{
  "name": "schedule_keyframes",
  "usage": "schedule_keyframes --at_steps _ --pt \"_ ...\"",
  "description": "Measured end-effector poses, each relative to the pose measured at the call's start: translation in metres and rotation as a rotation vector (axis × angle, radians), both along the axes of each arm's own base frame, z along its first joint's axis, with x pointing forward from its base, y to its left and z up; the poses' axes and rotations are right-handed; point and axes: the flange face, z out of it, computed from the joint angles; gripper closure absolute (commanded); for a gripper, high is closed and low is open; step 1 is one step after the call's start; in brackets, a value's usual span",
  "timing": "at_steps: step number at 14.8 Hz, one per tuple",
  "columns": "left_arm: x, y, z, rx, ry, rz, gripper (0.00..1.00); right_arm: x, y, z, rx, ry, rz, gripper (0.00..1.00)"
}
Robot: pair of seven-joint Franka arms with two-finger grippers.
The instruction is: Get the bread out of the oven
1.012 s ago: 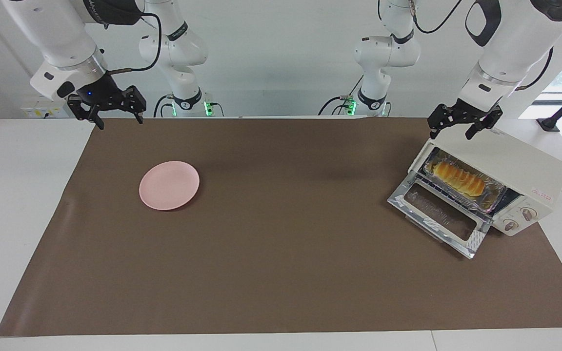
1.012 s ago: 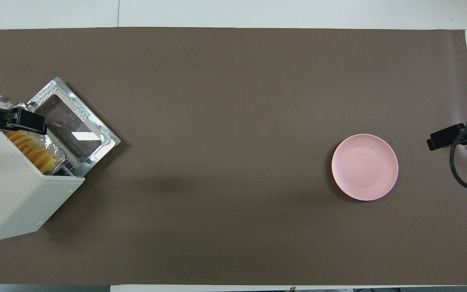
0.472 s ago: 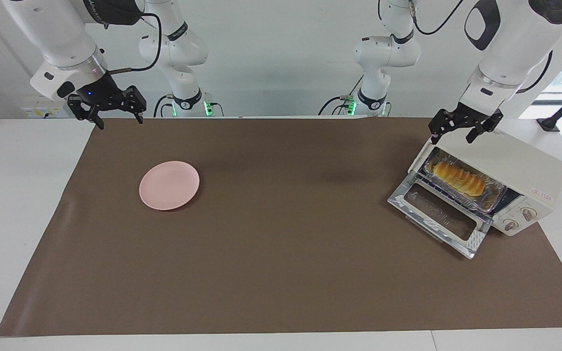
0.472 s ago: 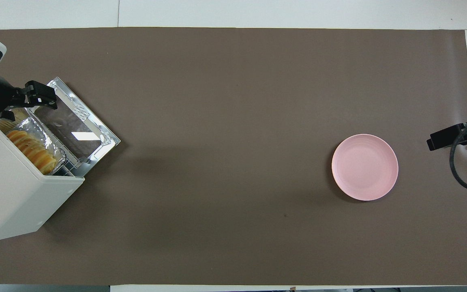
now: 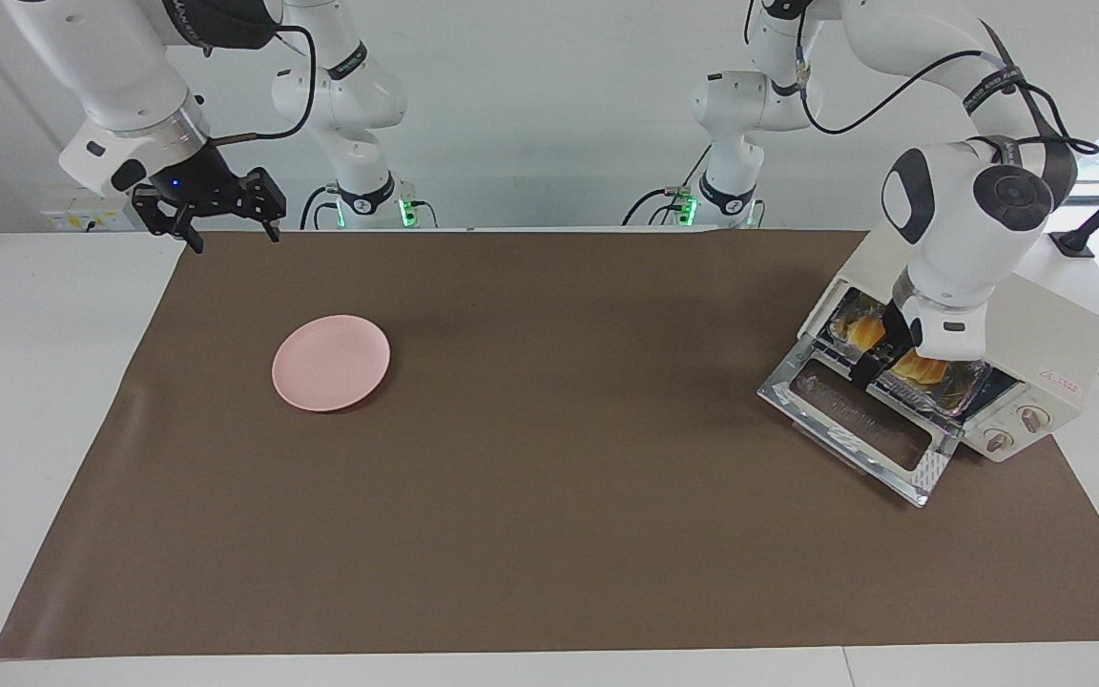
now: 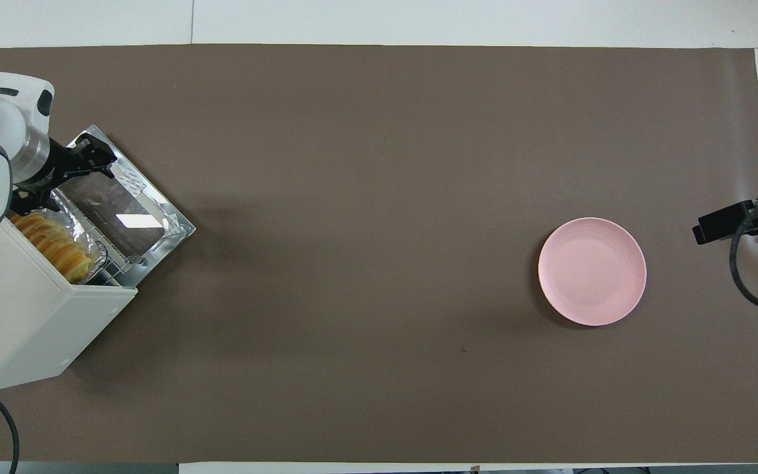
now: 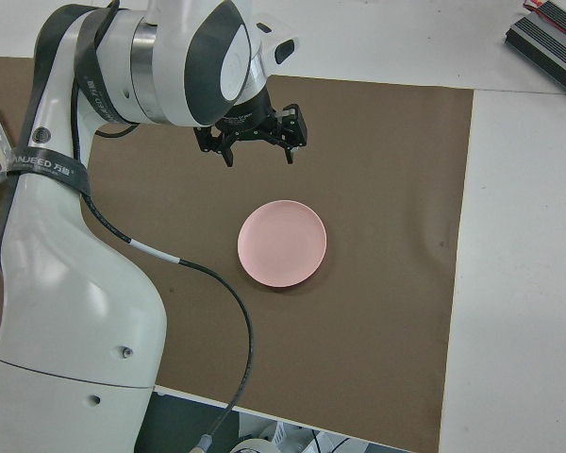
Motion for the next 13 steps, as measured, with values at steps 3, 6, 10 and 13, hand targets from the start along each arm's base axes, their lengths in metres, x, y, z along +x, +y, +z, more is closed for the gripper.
schedule_keyframes --at_steps 3,6,10,13 --pt "-0.004 0.011 -0.013 0.002 0.013 0.034 0.0 0.0 0.0 0.0 0.0 0.0 0.0 0.0" --pt "-0.009 0.013 -0.034 -0.001 0.003 0.046 0.0 0.0 0.0 0.0 0.0 0.0 0.0 0.0" --pt "-0.014 0.011 -0.056 -0.006 -0.014 0.036 0.17 0.0 0.0 0.0 0.0 0.0 0.0 0.0" --pt "-0.02 0.011 -0.07 -0.008 -0.005 0.034 0.64 0.0 0.0 0.0 0.0 0.0 0.0 0.0"
